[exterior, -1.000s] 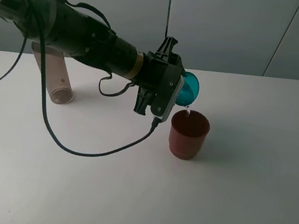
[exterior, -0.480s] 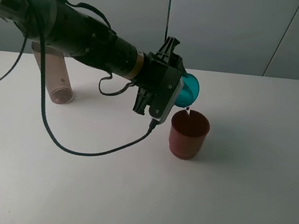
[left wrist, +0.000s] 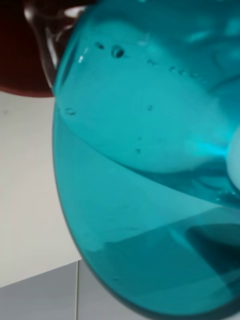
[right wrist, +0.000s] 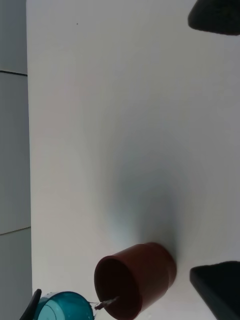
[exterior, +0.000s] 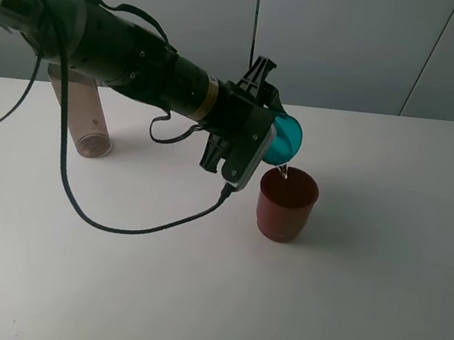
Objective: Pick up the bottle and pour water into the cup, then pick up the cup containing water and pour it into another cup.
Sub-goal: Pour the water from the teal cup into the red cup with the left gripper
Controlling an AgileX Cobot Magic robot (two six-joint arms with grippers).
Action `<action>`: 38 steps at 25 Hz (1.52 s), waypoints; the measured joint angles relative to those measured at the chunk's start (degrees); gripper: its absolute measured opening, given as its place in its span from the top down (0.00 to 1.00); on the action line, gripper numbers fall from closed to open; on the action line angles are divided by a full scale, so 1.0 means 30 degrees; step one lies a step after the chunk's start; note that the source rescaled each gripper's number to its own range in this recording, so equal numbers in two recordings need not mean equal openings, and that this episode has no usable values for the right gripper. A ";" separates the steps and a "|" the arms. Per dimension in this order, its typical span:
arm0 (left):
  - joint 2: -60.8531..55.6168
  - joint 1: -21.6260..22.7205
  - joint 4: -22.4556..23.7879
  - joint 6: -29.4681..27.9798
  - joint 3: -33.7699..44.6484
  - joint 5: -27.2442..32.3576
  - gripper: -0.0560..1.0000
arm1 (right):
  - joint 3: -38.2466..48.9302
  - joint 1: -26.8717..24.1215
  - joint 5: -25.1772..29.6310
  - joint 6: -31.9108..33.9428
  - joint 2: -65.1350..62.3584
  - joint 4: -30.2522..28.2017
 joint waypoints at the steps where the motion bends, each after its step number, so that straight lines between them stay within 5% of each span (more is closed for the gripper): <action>1: 0.0000 0.0000 0.0000 0.0377 0.0000 0.0000 0.82 | 0.0000 0.0000 0.0000 0.0000 0.0000 0.0000; 38: -0.0030 -0.0411 0.0000 0.4527 -0.0016 -0.0517 0.82 | 0.0000 0.0000 0.0000 0.0000 0.0000 0.0000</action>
